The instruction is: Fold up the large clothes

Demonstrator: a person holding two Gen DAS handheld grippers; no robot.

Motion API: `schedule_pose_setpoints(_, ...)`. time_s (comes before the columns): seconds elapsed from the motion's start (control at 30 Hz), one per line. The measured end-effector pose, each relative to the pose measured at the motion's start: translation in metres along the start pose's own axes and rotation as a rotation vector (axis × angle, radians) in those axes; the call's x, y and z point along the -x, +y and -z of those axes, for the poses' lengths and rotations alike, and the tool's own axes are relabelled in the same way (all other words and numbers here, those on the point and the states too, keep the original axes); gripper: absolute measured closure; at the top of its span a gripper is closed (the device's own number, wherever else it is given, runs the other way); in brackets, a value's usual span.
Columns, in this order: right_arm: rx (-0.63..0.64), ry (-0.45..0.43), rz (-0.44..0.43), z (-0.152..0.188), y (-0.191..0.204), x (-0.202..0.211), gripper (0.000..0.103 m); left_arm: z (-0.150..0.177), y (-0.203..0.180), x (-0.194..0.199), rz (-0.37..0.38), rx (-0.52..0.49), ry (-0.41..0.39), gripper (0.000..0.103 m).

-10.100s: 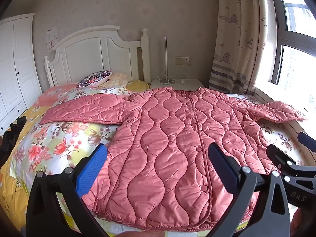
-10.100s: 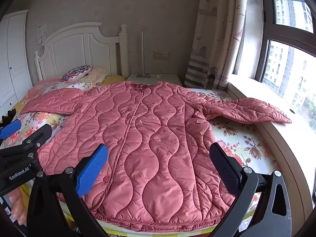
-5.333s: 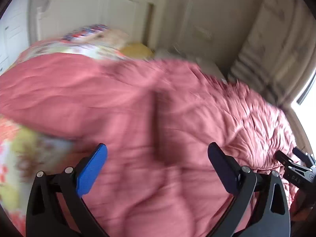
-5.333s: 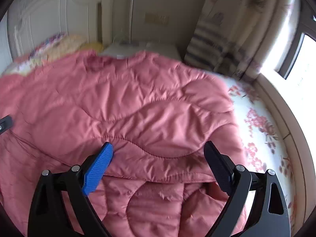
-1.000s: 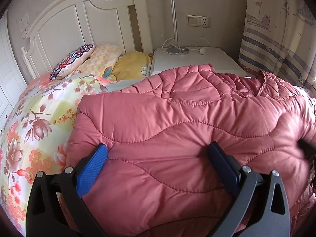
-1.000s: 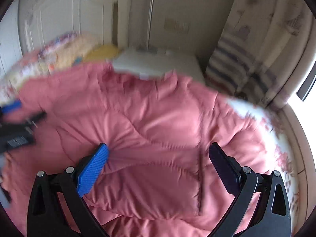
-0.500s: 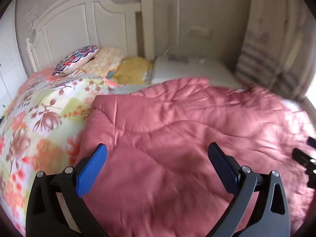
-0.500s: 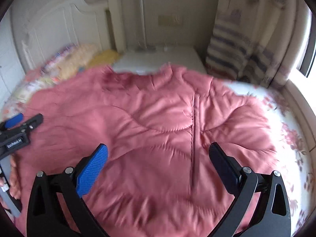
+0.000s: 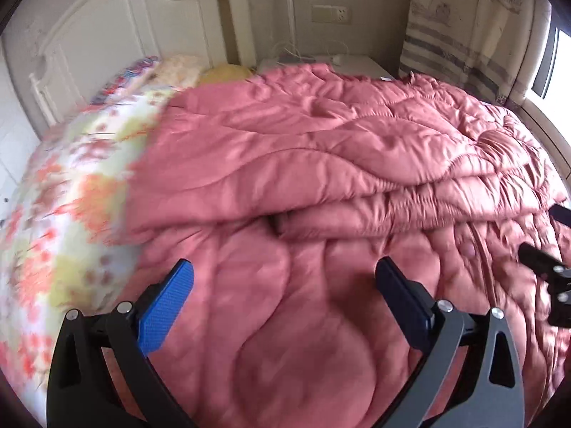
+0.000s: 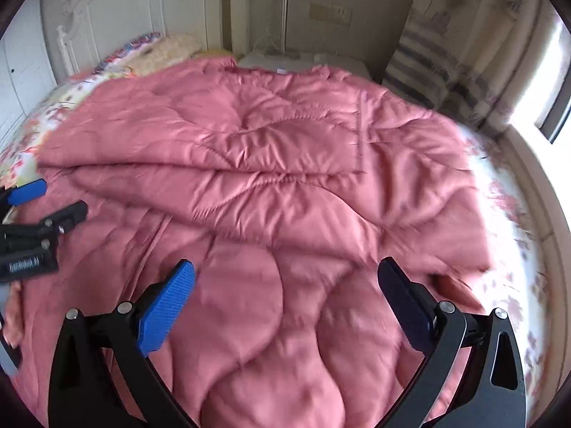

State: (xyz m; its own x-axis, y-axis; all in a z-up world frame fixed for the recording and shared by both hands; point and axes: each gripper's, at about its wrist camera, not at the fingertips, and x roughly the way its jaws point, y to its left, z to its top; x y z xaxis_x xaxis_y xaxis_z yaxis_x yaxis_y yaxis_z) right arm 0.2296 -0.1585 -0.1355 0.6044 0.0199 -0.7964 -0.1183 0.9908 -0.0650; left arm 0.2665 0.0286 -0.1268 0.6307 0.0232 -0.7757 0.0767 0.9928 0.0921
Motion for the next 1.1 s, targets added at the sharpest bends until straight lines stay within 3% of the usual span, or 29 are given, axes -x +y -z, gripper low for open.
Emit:
schedule_pose_setpoints(0.07,0.027,-0.013,-0.02,0.019,0.0,0.015,0.005,0.018,0.006,0.019,0.009,0.009,-0.02,0.002)
schedule_pose_setpoints(0.2,0.115,0.035,-0.005,0.064,0.012,0.016,0.005,0.069,-0.003,0.028,-0.018,-0.044,0.045,0.002)
schedule_pose_setpoints(0.27,0.066,0.007,-0.034,0.073,0.006,0.018,0.005,0.083,-0.003,0.033,-0.011,-0.035,0.003,0.002)
schedule_pose_setpoints(0.4,0.05,0.026,-0.011,0.072,0.007,0.029,0.005,0.08,0.003,0.042,-0.008,-0.009,0.026,0.002)
schedule_pose_setpoints(0.53,0.081,-0.08,-0.037,0.054,0.022,0.044,0.005,0.046,-0.012,0.052,0.033,-0.035,-0.05,0.002)
schedule_pose_setpoints(0.6,0.091,-0.087,-0.045,0.036,0.034,0.037,0.005,0.027,-0.029,0.05,0.045,-0.061,-0.078,0.002)
schedule_pose_setpoints(0.67,0.108,-0.052,-0.058,0.027,0.044,0.019,0.006,0.013,-0.043,0.029,0.022,-0.092,-0.051,0.002)
schedule_pose_setpoints(0.73,0.132,0.016,-0.028,0.027,0.047,-0.007,0.007,0.011,-0.046,-0.004,-0.003,-0.107,0.027,0.002)
schedule_pose_setpoints(0.83,0.039,0.027,-0.111,0.03,0.031,-0.013,0.006,0.017,-0.031,-0.015,0.08,-0.03,0.046,0.002)
schedule_pose_setpoints(1.0,0.064,-0.016,-0.021,0.032,0.01,0.006,0.006,0.021,-0.011,-0.001,0.003,-0.03,-0.005,0.002)
schedule_pose_setpoints(1.1,-0.062,-0.011,0.116,0.037,-0.049,0.008,0.006,0.028,0.025,0.002,-0.057,0.041,-0.016,0.002)
